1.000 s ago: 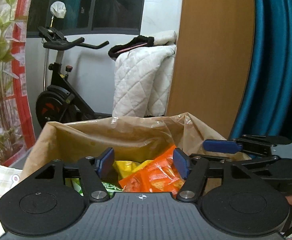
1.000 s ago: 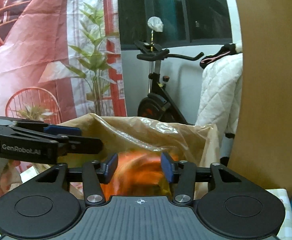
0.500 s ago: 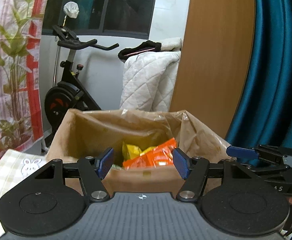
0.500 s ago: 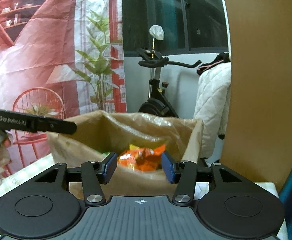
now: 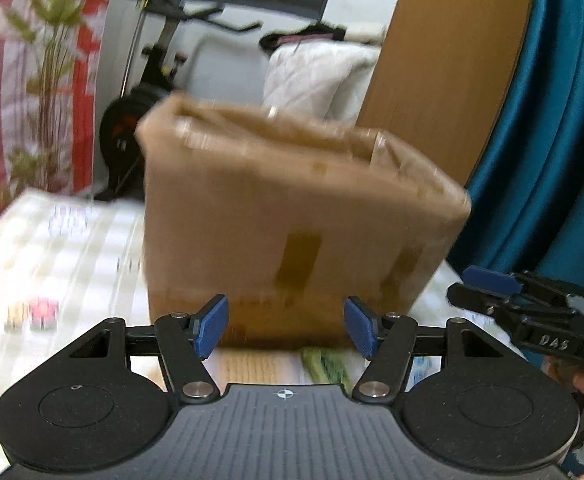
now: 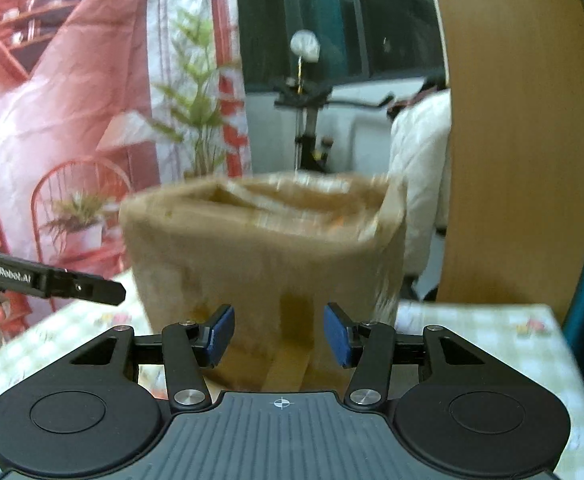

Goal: Organize snacks
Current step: 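Move both grippers back down to the snack pile, then close both grippers on the pink-wrapped bread loaf package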

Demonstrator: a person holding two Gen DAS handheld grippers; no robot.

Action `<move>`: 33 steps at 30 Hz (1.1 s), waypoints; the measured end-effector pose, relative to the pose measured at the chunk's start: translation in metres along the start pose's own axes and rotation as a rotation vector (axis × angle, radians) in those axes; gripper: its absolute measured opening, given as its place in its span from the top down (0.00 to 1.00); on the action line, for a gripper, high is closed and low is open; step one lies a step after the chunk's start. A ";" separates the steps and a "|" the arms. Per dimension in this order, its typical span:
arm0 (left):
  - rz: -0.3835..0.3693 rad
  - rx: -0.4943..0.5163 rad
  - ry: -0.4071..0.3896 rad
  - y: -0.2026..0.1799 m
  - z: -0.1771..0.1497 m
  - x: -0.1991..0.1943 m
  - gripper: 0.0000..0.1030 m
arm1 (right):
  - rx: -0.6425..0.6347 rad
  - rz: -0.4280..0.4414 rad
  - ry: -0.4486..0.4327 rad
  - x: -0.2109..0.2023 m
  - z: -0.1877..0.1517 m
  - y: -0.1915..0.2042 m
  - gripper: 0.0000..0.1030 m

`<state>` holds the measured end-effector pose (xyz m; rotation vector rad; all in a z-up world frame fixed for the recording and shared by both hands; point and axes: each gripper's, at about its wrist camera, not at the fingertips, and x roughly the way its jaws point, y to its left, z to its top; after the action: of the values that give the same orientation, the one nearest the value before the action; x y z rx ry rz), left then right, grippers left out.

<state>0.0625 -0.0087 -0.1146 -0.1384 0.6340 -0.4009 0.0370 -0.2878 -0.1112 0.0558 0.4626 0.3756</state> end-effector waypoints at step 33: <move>-0.100 -0.182 0.348 0.013 -0.094 0.048 0.47 | -0.227 0.305 0.463 0.050 -0.076 0.061 0.38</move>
<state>0.0449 -0.0160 -0.2195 -0.2778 1.0104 -0.4681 0.0240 -0.2153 -0.1917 -0.1877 0.8696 0.7454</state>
